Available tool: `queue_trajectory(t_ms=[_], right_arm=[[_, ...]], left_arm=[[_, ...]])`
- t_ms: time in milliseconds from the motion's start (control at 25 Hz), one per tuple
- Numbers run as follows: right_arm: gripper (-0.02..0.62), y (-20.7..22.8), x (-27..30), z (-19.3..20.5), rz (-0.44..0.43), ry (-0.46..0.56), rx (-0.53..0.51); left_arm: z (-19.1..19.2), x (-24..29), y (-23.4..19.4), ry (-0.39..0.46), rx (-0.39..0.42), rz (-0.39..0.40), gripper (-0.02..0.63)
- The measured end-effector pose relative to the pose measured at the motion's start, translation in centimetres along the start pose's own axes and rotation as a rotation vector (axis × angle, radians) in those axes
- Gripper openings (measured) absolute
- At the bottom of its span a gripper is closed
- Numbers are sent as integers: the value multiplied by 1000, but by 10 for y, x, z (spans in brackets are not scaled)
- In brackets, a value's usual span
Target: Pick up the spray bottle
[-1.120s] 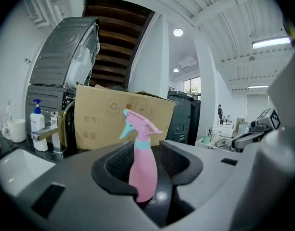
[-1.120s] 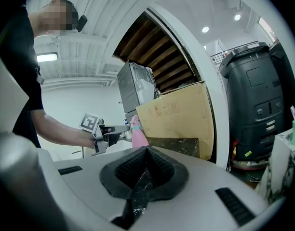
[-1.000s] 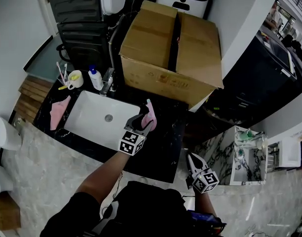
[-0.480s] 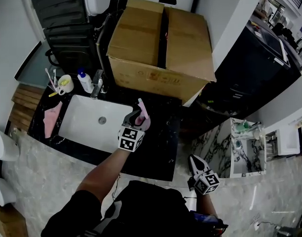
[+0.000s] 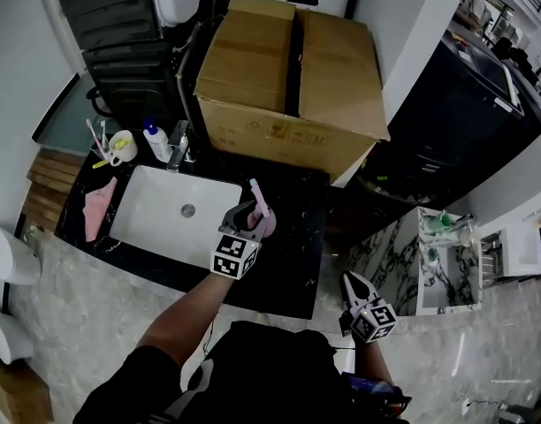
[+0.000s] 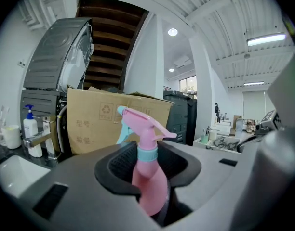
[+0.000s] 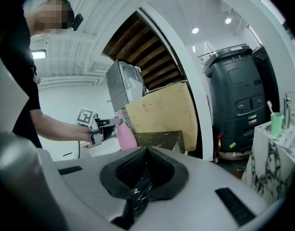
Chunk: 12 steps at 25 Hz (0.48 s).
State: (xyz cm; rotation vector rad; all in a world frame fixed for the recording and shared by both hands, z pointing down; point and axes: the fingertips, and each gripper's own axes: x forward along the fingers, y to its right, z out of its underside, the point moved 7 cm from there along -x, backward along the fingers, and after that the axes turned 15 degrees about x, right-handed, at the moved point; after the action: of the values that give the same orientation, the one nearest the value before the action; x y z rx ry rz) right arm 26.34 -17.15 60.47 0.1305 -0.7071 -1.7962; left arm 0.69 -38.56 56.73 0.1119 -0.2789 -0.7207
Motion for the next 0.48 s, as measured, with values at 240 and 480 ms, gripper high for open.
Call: queue_trajectory(t_ms=[240, 480], right_arm=[[26, 2, 8, -5, -62, 3, -23], [26, 2, 7, -11, -142, -27, -38]], left_arm=[[2, -34, 13, -9, -29, -48, 133], [-7, -73, 29, -11, -53, -117, 134]])
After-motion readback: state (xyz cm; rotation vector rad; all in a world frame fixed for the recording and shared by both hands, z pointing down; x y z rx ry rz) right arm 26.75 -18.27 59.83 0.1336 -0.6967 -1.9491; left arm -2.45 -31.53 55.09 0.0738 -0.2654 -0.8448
